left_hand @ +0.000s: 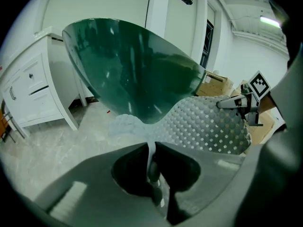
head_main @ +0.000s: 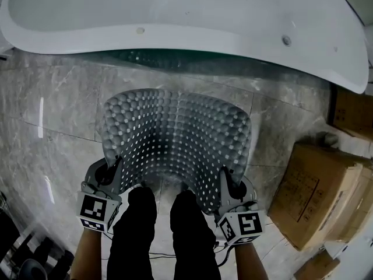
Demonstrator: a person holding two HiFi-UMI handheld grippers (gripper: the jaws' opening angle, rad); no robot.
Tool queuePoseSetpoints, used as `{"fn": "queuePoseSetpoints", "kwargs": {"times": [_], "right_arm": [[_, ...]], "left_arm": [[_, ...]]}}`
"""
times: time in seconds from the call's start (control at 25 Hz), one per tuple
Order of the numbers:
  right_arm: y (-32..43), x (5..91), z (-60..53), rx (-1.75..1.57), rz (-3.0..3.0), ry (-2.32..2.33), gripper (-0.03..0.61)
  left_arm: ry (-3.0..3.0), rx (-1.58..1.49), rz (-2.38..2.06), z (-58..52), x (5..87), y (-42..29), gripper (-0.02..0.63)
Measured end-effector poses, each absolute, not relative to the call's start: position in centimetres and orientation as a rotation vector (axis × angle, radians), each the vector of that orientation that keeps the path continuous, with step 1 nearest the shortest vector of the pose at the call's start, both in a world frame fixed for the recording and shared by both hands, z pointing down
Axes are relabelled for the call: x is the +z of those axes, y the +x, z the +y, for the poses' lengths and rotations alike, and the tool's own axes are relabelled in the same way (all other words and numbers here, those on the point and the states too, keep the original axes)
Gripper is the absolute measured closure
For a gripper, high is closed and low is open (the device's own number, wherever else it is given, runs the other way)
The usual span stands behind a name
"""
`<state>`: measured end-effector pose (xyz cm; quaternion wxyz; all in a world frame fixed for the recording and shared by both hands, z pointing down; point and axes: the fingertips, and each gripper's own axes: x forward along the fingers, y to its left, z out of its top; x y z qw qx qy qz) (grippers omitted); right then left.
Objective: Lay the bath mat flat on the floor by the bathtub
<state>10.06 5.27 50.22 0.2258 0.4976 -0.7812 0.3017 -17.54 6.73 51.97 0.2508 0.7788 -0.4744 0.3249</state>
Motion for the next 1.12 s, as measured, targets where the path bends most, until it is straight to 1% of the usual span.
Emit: {"fn": "queuePoseSetpoints", "kwargs": {"times": [0.32, 0.72, 1.12], "right_arm": [[9.7, 50.4, 5.0, 0.797, -2.161, 1.347, 0.528], [10.7, 51.8, 4.9, 0.856, -2.125, 1.378, 0.528], [10.7, 52.0, 4.6, 0.827, -2.12, 1.339, 0.529]], "left_arm": [[2.104, 0.871, -1.301, 6.8, 52.2, -18.0, 0.6], [2.115, 0.91, -1.301, 6.8, 52.3, -18.1, 0.6], [2.12, 0.927, -1.295, 6.7, 52.6, -18.1, 0.6]]}}
